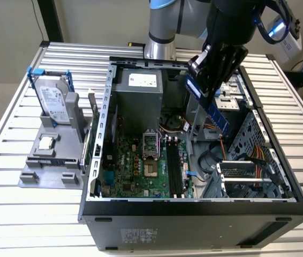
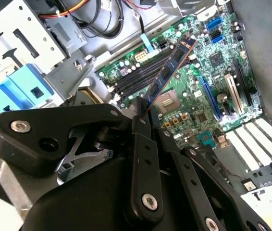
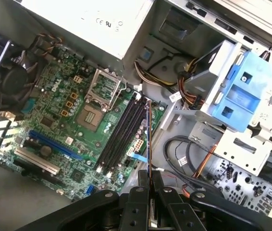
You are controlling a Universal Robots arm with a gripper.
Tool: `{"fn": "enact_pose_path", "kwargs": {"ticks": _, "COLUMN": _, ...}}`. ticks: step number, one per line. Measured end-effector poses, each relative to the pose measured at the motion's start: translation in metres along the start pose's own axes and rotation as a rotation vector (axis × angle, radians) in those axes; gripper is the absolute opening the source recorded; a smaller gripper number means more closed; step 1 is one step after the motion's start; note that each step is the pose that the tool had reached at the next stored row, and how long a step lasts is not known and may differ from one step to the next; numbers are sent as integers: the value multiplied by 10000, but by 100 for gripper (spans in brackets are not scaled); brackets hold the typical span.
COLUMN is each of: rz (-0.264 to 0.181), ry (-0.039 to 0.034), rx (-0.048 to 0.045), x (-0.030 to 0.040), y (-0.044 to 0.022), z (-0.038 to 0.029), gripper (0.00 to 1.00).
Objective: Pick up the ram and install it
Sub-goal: 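Insert the ram into the slot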
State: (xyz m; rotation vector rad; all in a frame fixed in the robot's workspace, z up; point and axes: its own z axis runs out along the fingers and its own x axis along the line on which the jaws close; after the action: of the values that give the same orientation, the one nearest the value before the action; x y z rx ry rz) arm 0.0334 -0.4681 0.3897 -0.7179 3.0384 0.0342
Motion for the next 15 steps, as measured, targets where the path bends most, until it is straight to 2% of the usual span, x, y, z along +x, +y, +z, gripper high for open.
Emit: {"fn": "enact_pose_path", "kwargs": {"ticks": 15, "rz": 908, "ry": -16, "rx": 22, "x": -8, "y": -4, "z": 0, "gripper": 0}}
